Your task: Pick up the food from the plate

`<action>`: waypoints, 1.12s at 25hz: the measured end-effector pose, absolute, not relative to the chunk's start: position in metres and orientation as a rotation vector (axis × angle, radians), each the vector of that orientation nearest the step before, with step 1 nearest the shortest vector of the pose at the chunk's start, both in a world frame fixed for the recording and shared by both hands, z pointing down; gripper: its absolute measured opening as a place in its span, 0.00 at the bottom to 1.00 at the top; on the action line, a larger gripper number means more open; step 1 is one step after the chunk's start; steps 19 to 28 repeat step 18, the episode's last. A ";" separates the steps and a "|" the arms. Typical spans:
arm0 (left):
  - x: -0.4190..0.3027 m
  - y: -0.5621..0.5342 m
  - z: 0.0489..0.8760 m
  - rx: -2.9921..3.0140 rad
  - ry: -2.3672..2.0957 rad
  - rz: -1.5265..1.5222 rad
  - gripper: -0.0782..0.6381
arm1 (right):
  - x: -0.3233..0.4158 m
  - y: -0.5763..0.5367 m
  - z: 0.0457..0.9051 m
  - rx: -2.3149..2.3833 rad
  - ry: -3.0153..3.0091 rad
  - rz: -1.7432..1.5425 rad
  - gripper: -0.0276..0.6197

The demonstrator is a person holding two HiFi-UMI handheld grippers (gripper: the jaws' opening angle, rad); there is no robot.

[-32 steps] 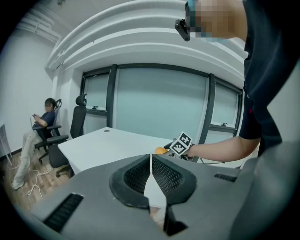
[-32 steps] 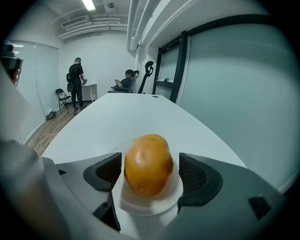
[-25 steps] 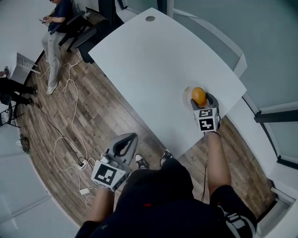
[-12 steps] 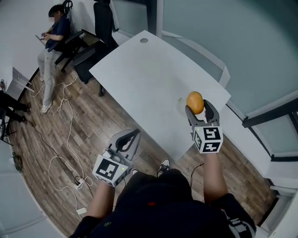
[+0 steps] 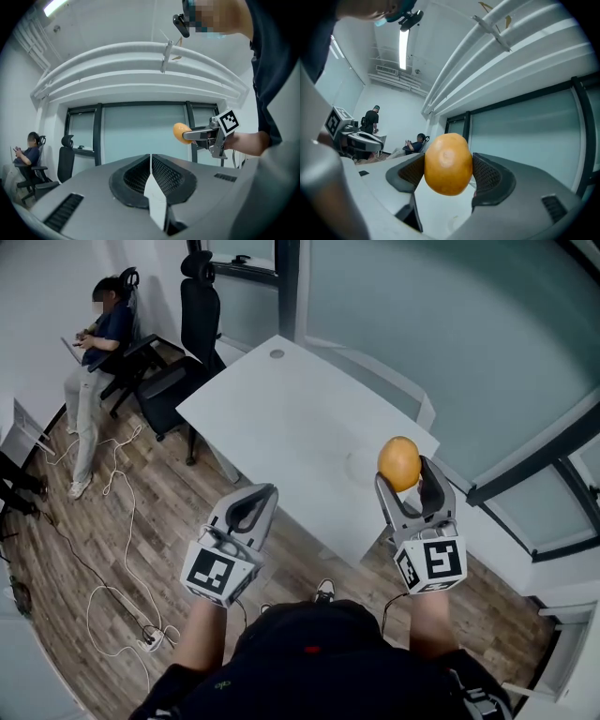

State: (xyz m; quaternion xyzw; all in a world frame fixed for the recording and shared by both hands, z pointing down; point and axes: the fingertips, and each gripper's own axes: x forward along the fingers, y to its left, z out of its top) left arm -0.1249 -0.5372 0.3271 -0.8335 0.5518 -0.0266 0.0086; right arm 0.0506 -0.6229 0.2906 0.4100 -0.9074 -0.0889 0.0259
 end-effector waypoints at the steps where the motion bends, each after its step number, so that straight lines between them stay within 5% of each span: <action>1: -0.124 -0.535 0.324 -2.605 1.709 -0.077 0.15 | 0.053 -0.616 0.285 1.281 -2.807 -0.291 0.56; 28: -0.104 -0.515 0.316 -2.673 1.522 -0.060 0.15 | 0.080 -0.574 0.269 1.424 -2.758 -0.330 0.56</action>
